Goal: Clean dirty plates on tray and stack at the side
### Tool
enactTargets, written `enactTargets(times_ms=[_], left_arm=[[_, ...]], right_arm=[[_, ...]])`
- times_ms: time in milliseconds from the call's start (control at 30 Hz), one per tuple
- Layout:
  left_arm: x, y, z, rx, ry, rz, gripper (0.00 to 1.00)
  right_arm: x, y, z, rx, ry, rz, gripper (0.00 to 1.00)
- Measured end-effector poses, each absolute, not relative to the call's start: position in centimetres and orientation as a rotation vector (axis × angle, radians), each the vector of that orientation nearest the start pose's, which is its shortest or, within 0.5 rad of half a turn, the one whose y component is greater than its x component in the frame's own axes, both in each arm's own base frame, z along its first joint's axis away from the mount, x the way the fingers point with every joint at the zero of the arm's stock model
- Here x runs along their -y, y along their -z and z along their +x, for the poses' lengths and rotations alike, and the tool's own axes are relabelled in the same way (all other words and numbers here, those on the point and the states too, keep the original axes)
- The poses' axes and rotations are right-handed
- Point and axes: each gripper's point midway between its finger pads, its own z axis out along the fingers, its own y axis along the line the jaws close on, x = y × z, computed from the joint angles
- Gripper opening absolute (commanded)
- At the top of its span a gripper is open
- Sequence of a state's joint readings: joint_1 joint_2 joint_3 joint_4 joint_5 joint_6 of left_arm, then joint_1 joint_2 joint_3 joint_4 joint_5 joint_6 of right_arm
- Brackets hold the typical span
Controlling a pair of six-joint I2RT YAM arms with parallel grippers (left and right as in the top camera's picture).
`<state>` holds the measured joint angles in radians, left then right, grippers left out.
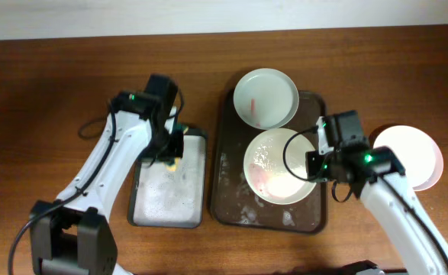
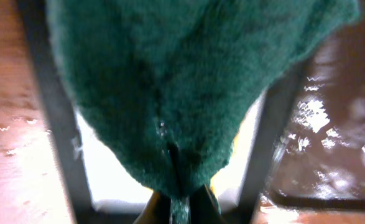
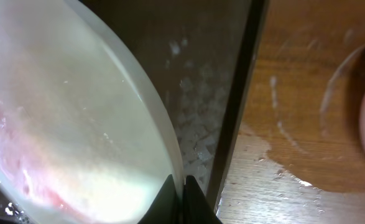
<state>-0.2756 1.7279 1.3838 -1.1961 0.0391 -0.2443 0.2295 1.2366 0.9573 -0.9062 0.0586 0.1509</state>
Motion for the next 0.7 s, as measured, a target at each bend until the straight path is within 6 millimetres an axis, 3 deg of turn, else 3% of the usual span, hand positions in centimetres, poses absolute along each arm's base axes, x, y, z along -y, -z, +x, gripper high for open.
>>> enactTargets(times_ms=[100,167,233,367,500,700], left_arm=[[8.2,-6.3,28.8,-3.167,0.096,0.017,0.01],[8.0,-5.7,27.8,-3.177,0.120,0.007,0.15],[8.2,-6.7,27.8,-3.139,0.152,0.018,0.31],[8.5,-11.0,28.2,-2.980,0.215,0.035,0.49],[8.5,-11.9,27.9,-2.958,0.220,0.039,0.63],[8.4,-11.8,27.8,-2.964,0.219,0.039,0.61]], right_arm=[[-5.7,-14.1,26.0,-2.675,0.218,-0.218,0.04],[-6.2,-15.1,25.9,-2.595,0.386,-0.291,0.04],[-7.2,-17.0,26.2,-2.474,0.503,-0.349,0.04],[-10.1,-21.8,26.0,-2.190,0.679,-0.473,0.04],[-12.0,-24.2,25.2,-2.067,0.706,-0.532,0.04],[-12.3,-25.4,25.0,-2.005,0.738,-0.535,0.04]])
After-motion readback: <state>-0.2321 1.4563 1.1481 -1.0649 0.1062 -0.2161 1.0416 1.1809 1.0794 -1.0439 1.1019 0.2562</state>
